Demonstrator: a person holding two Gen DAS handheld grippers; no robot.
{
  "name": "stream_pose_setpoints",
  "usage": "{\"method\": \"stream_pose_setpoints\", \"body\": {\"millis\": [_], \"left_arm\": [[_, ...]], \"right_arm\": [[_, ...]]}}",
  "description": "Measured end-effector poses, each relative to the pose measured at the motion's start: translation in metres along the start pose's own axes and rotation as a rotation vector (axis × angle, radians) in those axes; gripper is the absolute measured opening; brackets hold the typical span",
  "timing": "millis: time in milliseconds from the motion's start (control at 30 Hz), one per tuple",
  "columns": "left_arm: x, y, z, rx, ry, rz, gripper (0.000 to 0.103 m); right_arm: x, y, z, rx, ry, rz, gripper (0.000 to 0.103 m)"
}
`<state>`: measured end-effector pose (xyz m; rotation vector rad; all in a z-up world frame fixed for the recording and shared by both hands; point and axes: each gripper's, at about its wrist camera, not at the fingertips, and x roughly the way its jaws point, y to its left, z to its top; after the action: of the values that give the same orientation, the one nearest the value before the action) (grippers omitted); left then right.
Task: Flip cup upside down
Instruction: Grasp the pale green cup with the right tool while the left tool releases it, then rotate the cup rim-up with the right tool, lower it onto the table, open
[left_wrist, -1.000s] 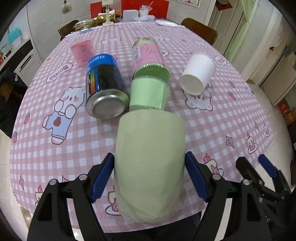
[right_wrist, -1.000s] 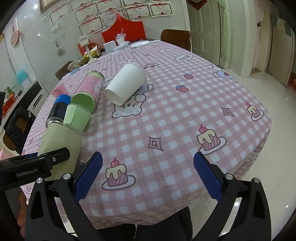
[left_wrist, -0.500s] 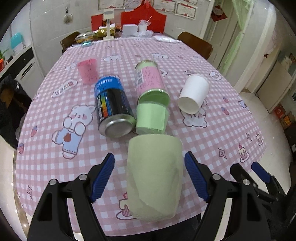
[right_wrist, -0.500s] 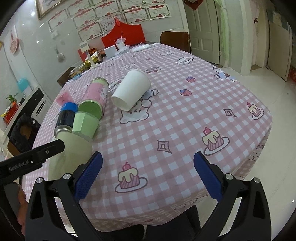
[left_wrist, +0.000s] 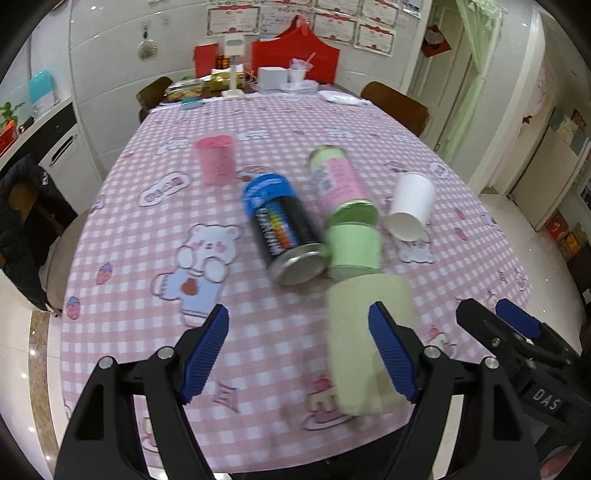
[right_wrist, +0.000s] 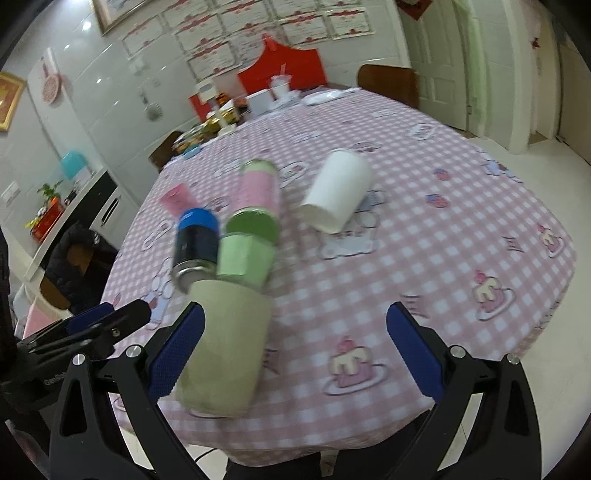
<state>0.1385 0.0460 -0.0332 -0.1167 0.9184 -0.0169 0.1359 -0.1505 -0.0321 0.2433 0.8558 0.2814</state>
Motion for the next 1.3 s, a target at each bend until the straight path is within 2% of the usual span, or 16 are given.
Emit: {"method": "stream_pose_setpoints", "body": {"millis": [200,400,667,800,833,867,933,1067,1200,1300], "left_arm": [[0.01,0.036,-0.002,-0.036,0.019,0.008,0.077],[0.028,0.058,-0.003,-0.011,0.036,0.034,0.077],[0.05,0.074,0.0,-0.003,0.063,0.036,0.077],[0.059,0.077,0.002,-0.006,0.087,0.007,0.077],[0.061,0.077,0.001,-0.003,0.092,-0.001,0.077],[0.063,0.076,0.002,0.007,0.097,-0.008,0.077],[0.064,0.074,0.002,0.017,0.1,-0.008,0.077],[0.065,0.073,0.005,0.007,0.097,-0.021,0.077],[0.06,0.071,0.007,0.008,0.08,-0.027,0.077],[0.057,0.069,0.009,0.004,0.068,-0.032,0.077]], "right_arm": [[0.027,0.033,0.004,-0.056,0.079,0.009,0.095],[0.063,0.056,0.003,-0.118,0.178,-0.054,0.095],[0.099,0.053,0.003,-0.062,0.311,-0.099,0.095],[0.116,0.04,0.004,0.012,0.395,-0.066,0.094],[0.115,0.041,0.005,0.008,0.39,-0.054,0.09],[0.114,0.042,0.006,-0.005,0.384,-0.025,0.079],[0.109,0.047,0.008,-0.03,0.383,-0.007,0.079],[0.097,0.058,0.013,-0.104,0.3,-0.045,0.078],[0.08,0.063,0.016,-0.14,0.222,-0.043,0.078],[0.068,0.071,0.017,-0.19,0.149,-0.081,0.077]]}}
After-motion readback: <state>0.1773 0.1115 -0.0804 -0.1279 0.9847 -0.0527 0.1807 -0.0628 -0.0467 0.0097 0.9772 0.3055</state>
